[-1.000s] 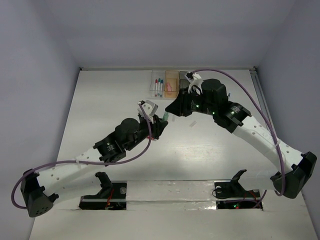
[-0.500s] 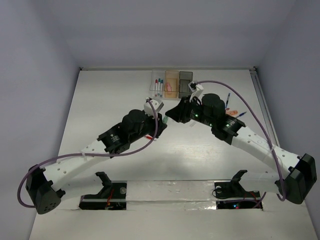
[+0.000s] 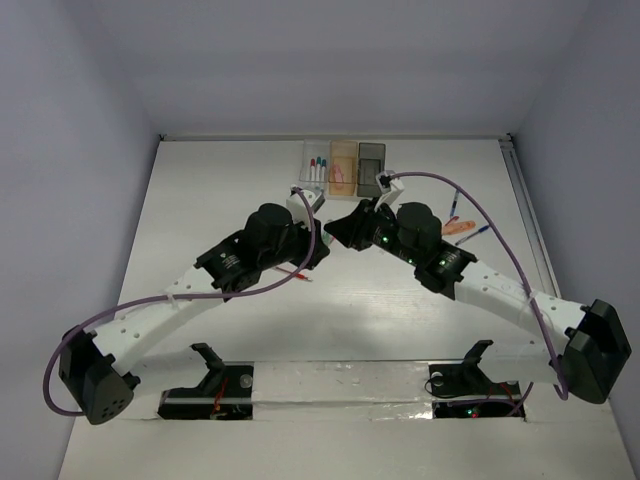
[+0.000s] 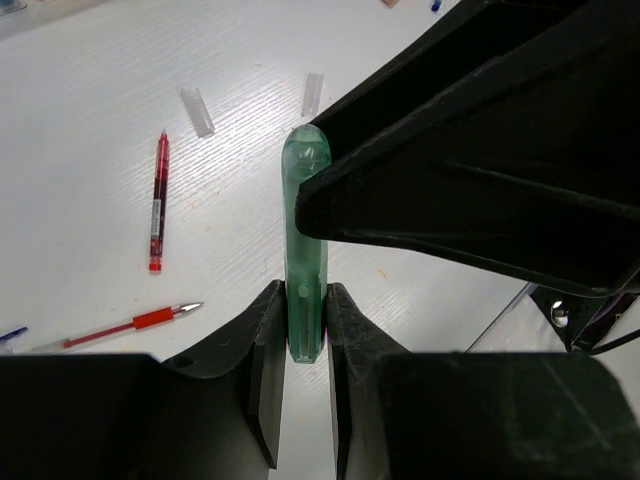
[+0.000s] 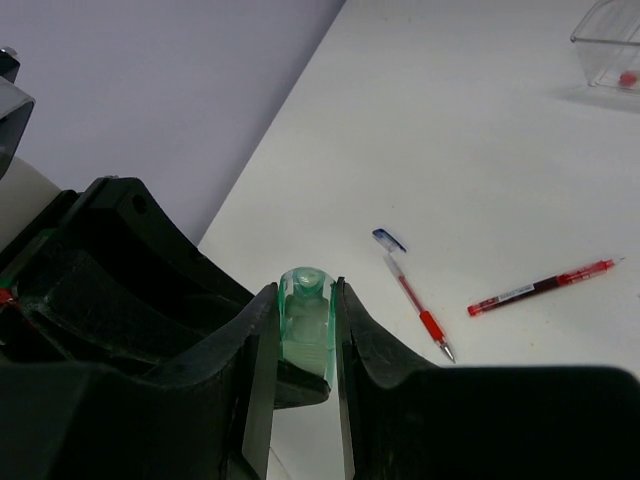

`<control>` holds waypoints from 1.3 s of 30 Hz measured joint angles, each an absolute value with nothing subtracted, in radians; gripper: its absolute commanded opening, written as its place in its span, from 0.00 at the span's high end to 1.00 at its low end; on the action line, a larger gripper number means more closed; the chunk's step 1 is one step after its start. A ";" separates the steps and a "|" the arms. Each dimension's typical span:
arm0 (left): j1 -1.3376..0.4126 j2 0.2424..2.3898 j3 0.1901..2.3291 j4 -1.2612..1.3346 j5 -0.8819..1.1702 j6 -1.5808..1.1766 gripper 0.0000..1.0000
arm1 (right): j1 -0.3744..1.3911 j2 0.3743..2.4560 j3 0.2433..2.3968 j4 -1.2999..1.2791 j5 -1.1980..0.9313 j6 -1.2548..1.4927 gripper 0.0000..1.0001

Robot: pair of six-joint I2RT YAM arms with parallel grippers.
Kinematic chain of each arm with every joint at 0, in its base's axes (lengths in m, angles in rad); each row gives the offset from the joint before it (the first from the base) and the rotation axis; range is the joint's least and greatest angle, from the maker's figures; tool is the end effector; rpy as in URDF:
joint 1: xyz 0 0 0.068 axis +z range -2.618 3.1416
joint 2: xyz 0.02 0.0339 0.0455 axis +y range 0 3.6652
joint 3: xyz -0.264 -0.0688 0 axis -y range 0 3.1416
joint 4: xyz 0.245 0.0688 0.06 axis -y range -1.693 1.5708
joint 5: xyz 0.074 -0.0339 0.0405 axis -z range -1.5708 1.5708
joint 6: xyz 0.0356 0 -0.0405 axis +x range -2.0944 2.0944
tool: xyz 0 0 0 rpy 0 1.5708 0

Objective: Sort the stationery into containers
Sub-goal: Close the pen cap on the pen, then place the pen in the storage box.

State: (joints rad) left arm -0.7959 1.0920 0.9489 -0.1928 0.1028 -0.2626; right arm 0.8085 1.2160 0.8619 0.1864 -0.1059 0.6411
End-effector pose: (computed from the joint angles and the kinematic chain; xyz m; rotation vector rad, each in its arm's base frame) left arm 0.1742 -0.1831 0.3362 0.5940 1.8990 -0.8012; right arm 0.1953 0.2100 0.3141 -0.2412 1.8676 1.1284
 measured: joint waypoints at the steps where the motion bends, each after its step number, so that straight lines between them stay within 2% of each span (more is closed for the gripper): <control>1: -0.793 1.097 0.950 -0.192 0.106 -0.268 1.00 | 0.810 1.216 0.862 0.188 -0.098 0.641 1.00; 8: -0.790 1.099 0.950 -0.179 0.115 -0.315 1.00 | 0.816 1.207 0.865 0.184 -0.070 0.641 1.00; 9: -0.790 1.099 0.950 -0.177 0.115 -0.318 1.00 | 0.818 1.205 0.868 0.181 -0.064 0.641 0.98; 12: -0.790 1.098 0.944 -0.149 0.115 -0.332 1.00 | 0.821 1.195 0.885 0.157 -0.047 0.638 0.87; 13: -0.790 1.095 0.936 -0.130 0.117 -0.337 1.00 | 0.820 1.189 0.892 0.145 -0.046 0.636 0.78; 16: -0.790 1.086 0.904 -0.054 0.127 -0.347 1.00 | 0.810 1.164 0.912 0.093 -0.041 0.625 0.65; 18: -0.790 1.084 0.884 0.008 0.131 -0.353 1.00 | 0.789 1.143 0.928 0.048 -0.072 0.625 0.60; 23: -0.689 1.075 0.875 0.271 -0.011 -0.377 1.00 | 0.752 1.077 0.934 -0.184 -0.238 0.621 0.46; 26: -0.664 1.072 0.875 0.346 -0.049 -0.379 1.00 | 0.707 1.046 0.934 -0.257 -0.274 0.608 0.44; 31: -0.657 1.145 0.900 0.374 -0.062 -0.368 1.00 | 0.627 0.982 0.934 -0.332 -0.288 0.582 0.49; 39: -0.619 1.539 1.229 0.267 -0.034 -0.327 1.00 | 0.526 0.945 0.900 -0.390 -0.287 0.525 0.46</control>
State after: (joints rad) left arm -0.6189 1.5391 1.2289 0.2668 -0.0338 -0.3271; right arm 0.5262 0.9447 0.9001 -0.3901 -0.2874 0.5251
